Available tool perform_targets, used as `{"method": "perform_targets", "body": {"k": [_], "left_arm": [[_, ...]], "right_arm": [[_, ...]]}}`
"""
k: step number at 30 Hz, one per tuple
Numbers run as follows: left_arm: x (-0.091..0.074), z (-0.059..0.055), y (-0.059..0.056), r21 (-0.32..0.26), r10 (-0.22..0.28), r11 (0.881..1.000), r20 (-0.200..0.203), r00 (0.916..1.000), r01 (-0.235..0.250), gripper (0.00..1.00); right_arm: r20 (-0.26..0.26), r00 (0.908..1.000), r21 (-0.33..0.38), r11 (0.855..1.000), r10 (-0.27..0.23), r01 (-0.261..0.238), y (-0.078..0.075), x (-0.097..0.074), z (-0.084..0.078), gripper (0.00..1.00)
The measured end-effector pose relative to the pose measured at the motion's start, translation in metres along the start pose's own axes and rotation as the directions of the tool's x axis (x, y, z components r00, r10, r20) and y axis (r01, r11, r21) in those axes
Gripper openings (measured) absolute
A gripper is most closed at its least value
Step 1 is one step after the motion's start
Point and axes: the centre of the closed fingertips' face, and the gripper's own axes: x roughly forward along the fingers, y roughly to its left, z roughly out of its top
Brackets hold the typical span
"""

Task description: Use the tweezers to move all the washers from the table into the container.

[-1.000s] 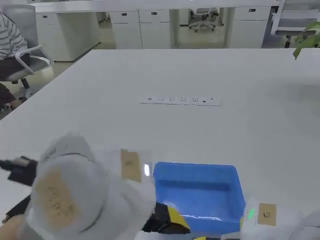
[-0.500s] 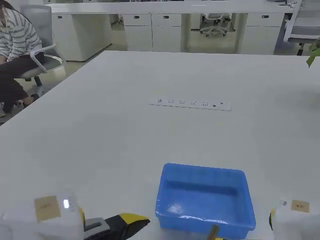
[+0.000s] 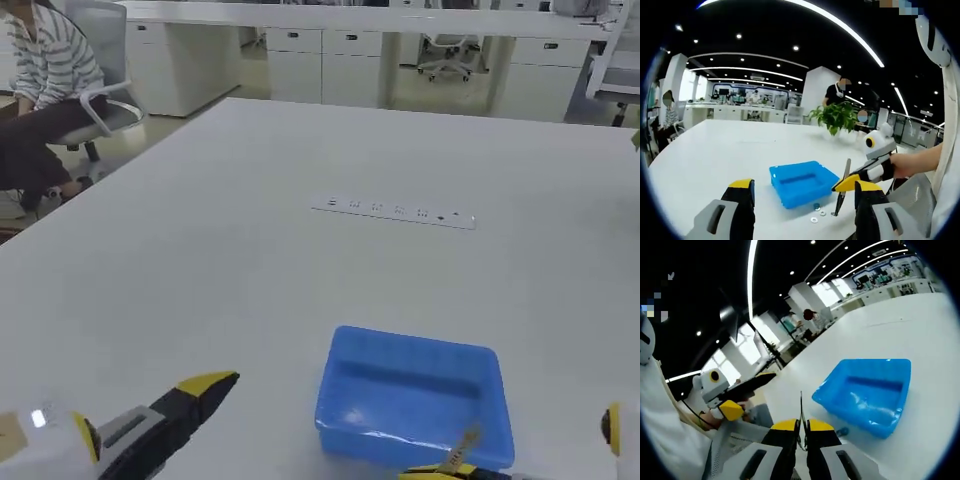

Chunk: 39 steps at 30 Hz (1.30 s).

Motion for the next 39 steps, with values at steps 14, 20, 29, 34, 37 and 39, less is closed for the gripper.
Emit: {"method": "perform_targets", "body": {"k": [14,20,29,34,37,39], "left_arm": [[-0.001,0.005,0.008,0.066,0.052,0.996,0.037,0.998,-0.054,0.85],[-0.002,0.003,0.012,0.058,0.063,0.996,0.035,0.9974,-0.065,0.86],[-0.002,0.005,0.012,0.042,0.057,0.997,0.046,0.9973,-0.059,0.85],[-0.001,0.003,0.011,0.04,0.05,0.998,0.034,0.9982,-0.052,0.84],[0.0,0.005,0.007,0.036,0.035,0.999,0.04,0.9986,-0.037,0.84],[0.0,0.006,0.007,0.035,0.033,0.999,0.045,0.9984,-0.035,0.84]], "right_arm": [[0.068,0.9959,-0.018,0.998,-0.06,0.061,-0.008,-0.021,0.037,0.03],[0.094,0.9924,-0.023,0.996,-0.08,0.083,-0.016,-0.026,0.051,0.03],[0.126,0.9783,-0.058,0.983,-0.164,0.173,-0.049,-0.027,0.073,0.03],[0.126,0.969,-0.095,0.97,-0.212,0.225,-0.068,-0.023,0.078,0.03],[0.106,0.9643,-0.135,0.957,-0.243,0.256,-0.079,-0.018,0.076,0.03],[0.09,0.9619,-0.152,0.951,-0.258,0.27,-0.086,-0.015,0.073,0.03]]}}
